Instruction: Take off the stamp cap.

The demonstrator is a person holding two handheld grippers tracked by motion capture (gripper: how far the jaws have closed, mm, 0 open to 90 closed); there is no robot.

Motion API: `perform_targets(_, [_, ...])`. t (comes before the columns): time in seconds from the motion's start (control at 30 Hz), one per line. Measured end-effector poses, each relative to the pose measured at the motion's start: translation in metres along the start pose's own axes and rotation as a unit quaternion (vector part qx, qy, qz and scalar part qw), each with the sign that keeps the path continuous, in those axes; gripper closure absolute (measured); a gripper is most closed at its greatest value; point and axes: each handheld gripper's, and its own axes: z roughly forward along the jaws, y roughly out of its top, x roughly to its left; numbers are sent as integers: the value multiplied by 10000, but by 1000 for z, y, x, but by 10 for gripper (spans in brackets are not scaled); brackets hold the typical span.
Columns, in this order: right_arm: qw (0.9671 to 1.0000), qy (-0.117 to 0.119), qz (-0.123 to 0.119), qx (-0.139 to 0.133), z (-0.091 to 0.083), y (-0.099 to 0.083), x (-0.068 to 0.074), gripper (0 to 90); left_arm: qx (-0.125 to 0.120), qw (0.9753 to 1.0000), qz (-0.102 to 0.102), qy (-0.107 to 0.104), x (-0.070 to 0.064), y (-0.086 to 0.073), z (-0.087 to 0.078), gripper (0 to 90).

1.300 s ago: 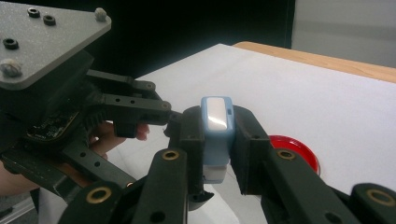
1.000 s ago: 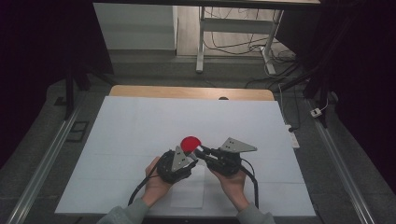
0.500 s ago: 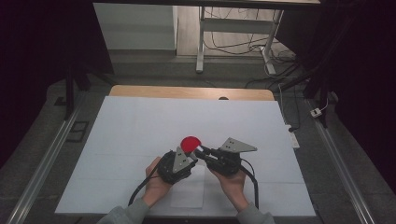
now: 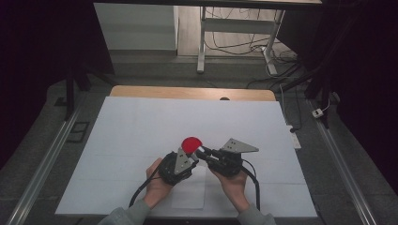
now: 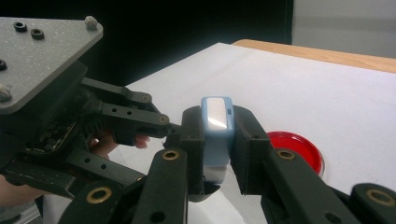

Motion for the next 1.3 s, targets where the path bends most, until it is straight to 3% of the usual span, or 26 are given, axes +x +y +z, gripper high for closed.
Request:
perform_targets(0.33, [10000, -56, -2, 21, 1, -1, 1, 754, 66, 9999, 83, 12, 0, 0, 1, 661])
perform_targets(0.63, [9999, -132, -67, 39, 2, -2, 3, 755, 46, 9999, -79, -83, 0, -2, 2, 662])
perform_targets(1.03, [9995, -270, -187, -29, 2, -4, 8, 756, 26, 9999, -126, -86, 0, -3, 3, 663])
perform_targets(1.3, [9992, -312, -246, -14, 3, -5, 10, 756, 58, 10000, 0, -20, -1, -4, 3, 664])
